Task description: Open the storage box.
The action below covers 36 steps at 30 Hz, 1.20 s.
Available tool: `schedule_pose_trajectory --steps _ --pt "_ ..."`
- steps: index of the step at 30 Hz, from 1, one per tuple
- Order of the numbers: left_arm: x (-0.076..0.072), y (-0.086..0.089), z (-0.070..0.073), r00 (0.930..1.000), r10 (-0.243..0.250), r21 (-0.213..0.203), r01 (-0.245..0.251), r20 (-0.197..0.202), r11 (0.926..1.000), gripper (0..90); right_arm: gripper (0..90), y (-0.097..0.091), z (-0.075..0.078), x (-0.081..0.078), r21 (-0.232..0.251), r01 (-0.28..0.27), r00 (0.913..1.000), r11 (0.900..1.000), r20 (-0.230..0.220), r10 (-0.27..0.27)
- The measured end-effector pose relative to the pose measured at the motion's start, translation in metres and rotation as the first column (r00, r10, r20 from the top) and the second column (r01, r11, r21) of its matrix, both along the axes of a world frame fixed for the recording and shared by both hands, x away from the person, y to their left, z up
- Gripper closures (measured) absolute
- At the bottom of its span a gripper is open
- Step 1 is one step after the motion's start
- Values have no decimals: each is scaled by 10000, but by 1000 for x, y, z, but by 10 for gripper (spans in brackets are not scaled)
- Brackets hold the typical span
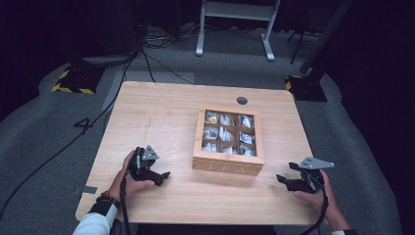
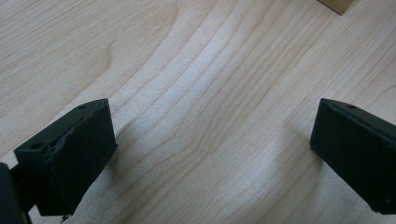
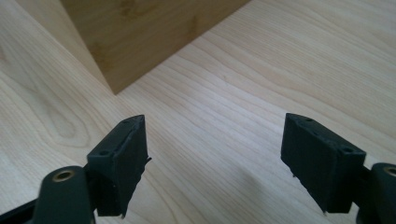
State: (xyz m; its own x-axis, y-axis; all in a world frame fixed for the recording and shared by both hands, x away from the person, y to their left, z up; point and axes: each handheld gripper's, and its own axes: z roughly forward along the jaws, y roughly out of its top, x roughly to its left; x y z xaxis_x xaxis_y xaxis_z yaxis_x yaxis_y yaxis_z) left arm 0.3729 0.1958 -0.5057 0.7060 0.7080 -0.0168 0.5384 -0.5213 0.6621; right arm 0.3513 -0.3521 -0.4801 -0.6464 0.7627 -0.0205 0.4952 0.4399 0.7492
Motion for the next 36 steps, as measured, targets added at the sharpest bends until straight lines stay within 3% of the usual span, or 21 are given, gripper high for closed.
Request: schedule_pose_trajectory --steps 20,36 --pt "0 -1 0 10000 56 -8 -56 -6 10000 2 306 33 31 -1 252 -734 9943 9970 799 712" --pt "0 -1 0 10000 68 -19 -68 12 10000 2 365 59 41 2 376 -1424 9866 9891 852 1388"
